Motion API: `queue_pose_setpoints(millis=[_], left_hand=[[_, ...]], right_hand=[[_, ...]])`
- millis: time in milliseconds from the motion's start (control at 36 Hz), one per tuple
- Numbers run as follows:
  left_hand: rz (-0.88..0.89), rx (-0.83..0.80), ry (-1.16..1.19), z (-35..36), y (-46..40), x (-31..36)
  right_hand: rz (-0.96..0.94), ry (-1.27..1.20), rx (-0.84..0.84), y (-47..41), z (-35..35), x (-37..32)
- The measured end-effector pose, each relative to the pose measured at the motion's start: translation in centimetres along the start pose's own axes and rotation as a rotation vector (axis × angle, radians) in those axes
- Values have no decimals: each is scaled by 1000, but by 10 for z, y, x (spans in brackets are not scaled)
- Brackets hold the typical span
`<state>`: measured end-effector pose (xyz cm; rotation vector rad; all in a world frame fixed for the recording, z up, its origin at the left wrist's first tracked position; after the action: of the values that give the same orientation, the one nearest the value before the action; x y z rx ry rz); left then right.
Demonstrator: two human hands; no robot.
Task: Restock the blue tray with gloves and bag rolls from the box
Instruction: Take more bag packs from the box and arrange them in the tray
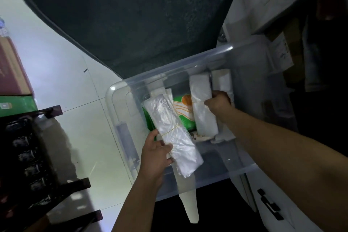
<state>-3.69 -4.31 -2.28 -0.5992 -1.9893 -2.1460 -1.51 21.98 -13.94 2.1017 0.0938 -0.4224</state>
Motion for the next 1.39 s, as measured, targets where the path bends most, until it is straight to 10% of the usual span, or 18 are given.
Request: queue_pose_setpoints(millis=[500,1056,1389], left_hand=[[332,-526,-412,4,172,134],[393,-1022,-851,26,297,74],[558,-1224,-1085,106,386,-83]], right_hand=[[-278,-617,-445,316,-91,-57],[-395,-1182,-37,495,-91,72],[-385,-1271,427,572,-155,232]])
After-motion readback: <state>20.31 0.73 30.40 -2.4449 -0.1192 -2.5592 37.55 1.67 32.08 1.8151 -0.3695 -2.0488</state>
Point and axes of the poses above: each hand's wrist, its own y-axis away from the middle knuckle, its own z-axis out of the palm, x = y × z, the point moved 6 cm from there along -y, towards the middle knuckle, and after that the axes turned 1 degree about z, right-handed, at the moved point
